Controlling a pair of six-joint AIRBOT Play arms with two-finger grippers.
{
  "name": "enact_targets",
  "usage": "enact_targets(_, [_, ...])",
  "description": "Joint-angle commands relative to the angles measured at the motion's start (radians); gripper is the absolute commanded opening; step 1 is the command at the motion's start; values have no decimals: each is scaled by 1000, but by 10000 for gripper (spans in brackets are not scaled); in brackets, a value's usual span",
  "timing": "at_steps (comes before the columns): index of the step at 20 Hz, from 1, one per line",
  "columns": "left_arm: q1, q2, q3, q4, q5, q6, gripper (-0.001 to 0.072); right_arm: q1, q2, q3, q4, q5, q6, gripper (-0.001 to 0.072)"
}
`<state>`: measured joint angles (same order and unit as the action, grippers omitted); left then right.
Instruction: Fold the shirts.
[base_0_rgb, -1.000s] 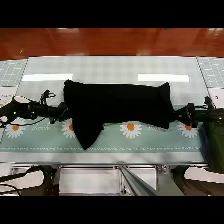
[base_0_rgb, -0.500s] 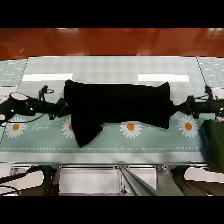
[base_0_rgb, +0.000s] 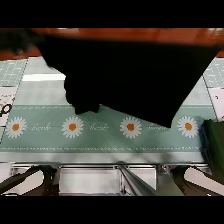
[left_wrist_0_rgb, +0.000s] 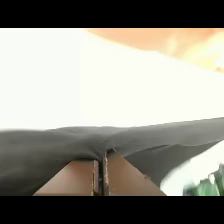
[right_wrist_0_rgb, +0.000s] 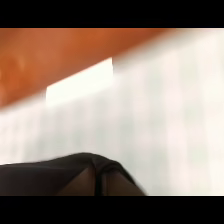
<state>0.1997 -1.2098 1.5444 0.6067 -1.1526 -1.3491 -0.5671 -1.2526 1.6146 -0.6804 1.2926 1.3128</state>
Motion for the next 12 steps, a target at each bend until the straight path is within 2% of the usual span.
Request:
enact_targets(1, [19,18,366,6,-55,-68,24,13,87,265,7,-22,63,25])
enact_targets(4, [67,51,551,39,-166,-104,24,13,192,365,-34,-15,73,25])
enact_targets(7, [146,178,549,69,-201,-104,24,13,337,368,-157,3,76,25])
enact_targets(12, [198,431,535,349,-219,-104,24,14,528,368,-355,94,136,25])
